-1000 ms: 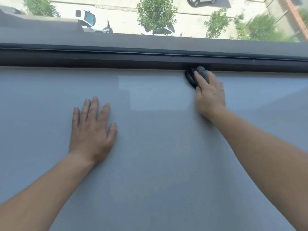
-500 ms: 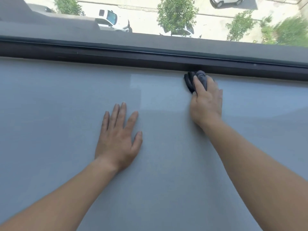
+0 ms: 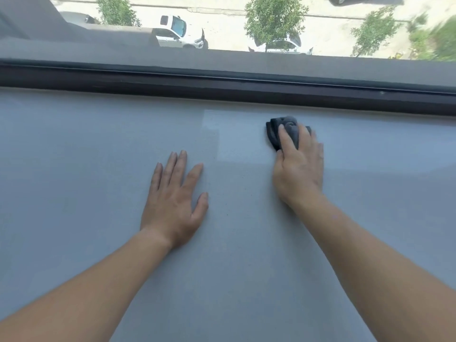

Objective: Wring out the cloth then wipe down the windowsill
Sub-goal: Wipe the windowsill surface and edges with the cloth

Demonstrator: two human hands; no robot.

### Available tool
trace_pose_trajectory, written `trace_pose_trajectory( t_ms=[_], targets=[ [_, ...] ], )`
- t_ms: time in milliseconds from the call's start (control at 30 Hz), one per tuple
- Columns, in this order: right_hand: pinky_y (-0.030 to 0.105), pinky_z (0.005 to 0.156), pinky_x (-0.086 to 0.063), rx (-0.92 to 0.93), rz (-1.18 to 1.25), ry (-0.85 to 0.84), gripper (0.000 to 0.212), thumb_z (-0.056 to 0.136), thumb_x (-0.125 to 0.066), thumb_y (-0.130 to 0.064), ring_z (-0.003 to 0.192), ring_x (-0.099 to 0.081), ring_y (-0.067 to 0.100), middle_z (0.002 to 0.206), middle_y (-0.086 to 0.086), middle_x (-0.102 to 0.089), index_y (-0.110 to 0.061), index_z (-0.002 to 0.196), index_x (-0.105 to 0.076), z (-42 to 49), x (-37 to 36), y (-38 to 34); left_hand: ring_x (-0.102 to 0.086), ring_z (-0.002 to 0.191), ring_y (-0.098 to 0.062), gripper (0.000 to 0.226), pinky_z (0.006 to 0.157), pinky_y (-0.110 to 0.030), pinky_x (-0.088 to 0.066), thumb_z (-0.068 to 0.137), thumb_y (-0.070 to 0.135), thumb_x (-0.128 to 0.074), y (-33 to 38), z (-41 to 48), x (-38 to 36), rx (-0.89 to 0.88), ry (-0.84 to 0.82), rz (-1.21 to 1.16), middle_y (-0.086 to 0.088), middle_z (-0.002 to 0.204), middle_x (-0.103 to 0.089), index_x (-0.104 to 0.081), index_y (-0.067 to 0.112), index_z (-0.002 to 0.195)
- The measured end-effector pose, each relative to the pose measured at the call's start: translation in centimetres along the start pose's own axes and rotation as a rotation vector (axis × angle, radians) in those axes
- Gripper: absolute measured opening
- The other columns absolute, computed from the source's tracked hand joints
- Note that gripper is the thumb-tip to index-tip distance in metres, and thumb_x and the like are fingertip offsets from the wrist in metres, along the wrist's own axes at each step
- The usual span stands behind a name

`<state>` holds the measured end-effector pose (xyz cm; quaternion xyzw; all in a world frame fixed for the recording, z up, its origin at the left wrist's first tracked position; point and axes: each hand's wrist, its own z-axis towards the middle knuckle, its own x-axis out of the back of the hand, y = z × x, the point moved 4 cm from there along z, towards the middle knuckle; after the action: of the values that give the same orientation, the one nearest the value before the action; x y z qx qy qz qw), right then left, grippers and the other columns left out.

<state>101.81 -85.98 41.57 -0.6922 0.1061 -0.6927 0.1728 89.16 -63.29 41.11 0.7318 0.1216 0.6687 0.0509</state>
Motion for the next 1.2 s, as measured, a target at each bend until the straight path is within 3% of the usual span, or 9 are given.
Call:
trace_pose_trajectory(
  t_ms=[167, 333, 400, 600, 800, 867, 967, 1067, 1200],
  targets=[
    [0.048, 0.123, -0.001, 0.473, -0.057, -0.221, 0.057, 0.094, -0.048, -0.022, 0.151, -0.015, 0.028, 0.161, 0.001, -0.025, -0.034, 0.149, -0.039, -8.5, -1.2, -2.6, 0.006, 0.153, -0.017, 0.068, 0.123, -0.045, 0.0, 0.092, 0.051, -0.024, 0.1, 0.0, -0.1, -0.005, 0.019, -0.005, -0.006, 0.166, -0.005, -0.027, 0.023, 0.154],
    [0.05, 0.123, -0.002, 0.037, -0.055, -0.056, 0.054, 0.099, -0.043, -0.02, 0.151, -0.01, 0.026, 0.162, 0.002, -0.021, -0.031, 0.151, -0.035, -2.5, 0.9, 2.3, 0.01, 0.152, -0.016, 0.068, 0.123, -0.044, 0.003, 0.092, 0.052, -0.02, 0.0, 0.0, -0.2, -0.001, 0.0, 0.006, -0.005, 0.167, -0.001, -0.022, 0.025, 0.155],
    [0.049, 0.123, -0.003, -0.005, -0.034, 0.001, 0.057, 0.096, -0.046, -0.015, 0.151, -0.01, 0.028, 0.161, 0.003, -0.021, -0.029, 0.151, -0.036, -4.1, 0.4, 0.8, 0.009, 0.152, -0.017, 0.068, 0.123, -0.045, 0.003, 0.093, 0.053, -0.018, 0.0, 0.0, -0.2, -0.008, 0.006, -0.01, -0.006, 0.166, -0.002, -0.023, 0.025, 0.155],
    [0.054, 0.121, -0.011, 0.509, -0.073, -0.177, 0.062, 0.085, -0.052, -0.017, 0.147, -0.024, 0.033, 0.157, 0.006, -0.033, -0.03, 0.145, -0.046, -14.1, -1.5, -3.5, 0.006, 0.152, -0.017, 0.067, 0.122, -0.042, 0.007, 0.091, 0.047, -0.016, -0.1, 0.0, -0.1, -0.011, 0.008, -0.064, -0.007, 0.166, -0.003, -0.026, 0.025, 0.154],
    [0.048, 0.123, -0.002, -0.095, -0.021, 0.009, 0.056, 0.098, -0.044, -0.019, 0.152, -0.008, 0.026, 0.163, 0.002, -0.018, -0.032, 0.152, -0.034, -7.0, 0.5, 1.0, 0.006, 0.152, -0.019, 0.065, 0.122, -0.042, 0.008, 0.093, 0.047, -0.019, -0.2, 0.0, -0.4, -0.013, 0.01, -0.043, -0.007, 0.166, -0.002, -0.023, 0.026, 0.154],
    [0.049, 0.123, -0.004, -0.034, -0.009, 0.016, 0.059, 0.095, -0.047, -0.017, 0.151, -0.01, 0.029, 0.163, 0.004, -0.02, -0.03, 0.152, -0.035, -9.6, -0.3, -1.2, 0.005, 0.152, -0.02, 0.066, 0.122, -0.042, 0.009, 0.091, 0.044, -0.023, -0.3, 0.1, -0.5, -0.014, 0.011, -0.025, -0.008, 0.166, -0.002, -0.023, 0.026, 0.154],
    [0.052, 0.122, -0.007, 0.273, -0.021, -0.083, 0.061, 0.09, -0.052, -0.015, 0.15, -0.016, 0.031, 0.16, 0.004, -0.026, -0.029, 0.148, -0.041, -16.8, -1.8, -4.2, 0.003, 0.152, -0.021, 0.065, 0.122, -0.041, 0.008, 0.088, 0.039, -0.027, -0.4, 0.2, -0.2, -0.019, -0.008, -0.086, -0.008, 0.166, -0.006, -0.028, 0.026, 0.152],
    [0.05, 0.123, -0.003, 0.41, -0.086, -0.172, 0.056, 0.093, -0.05, -0.02, 0.15, -0.018, 0.029, 0.16, 0.002, -0.028, -0.032, 0.147, -0.041, -18.5, -1.2, -3.2, -0.012, 0.151, -0.019, 0.055, 0.123, -0.039, 0.003, 0.092, 0.038, -0.029, -0.8, -0.5, 1.6, 0.045, 0.048, -0.531, -0.006, 0.16, -0.029, -0.048, 0.022, 0.141],
    [0.048, 0.123, 0.002, 0.055, -0.046, -0.061, 0.055, 0.099, -0.044, -0.021, 0.152, -0.007, 0.023, 0.163, 0.0, -0.017, -0.034, 0.151, -0.034, -13.9, 0.0, -0.8, -0.024, 0.148, -0.023, 0.052, 0.122, -0.045, -0.006, 0.092, 0.038, -0.035, -1.6, -5.0, 2.3, 0.089, 0.133, -0.453, -0.008, 0.153, -0.04, -0.052, 0.017, 0.137]
  ],
)
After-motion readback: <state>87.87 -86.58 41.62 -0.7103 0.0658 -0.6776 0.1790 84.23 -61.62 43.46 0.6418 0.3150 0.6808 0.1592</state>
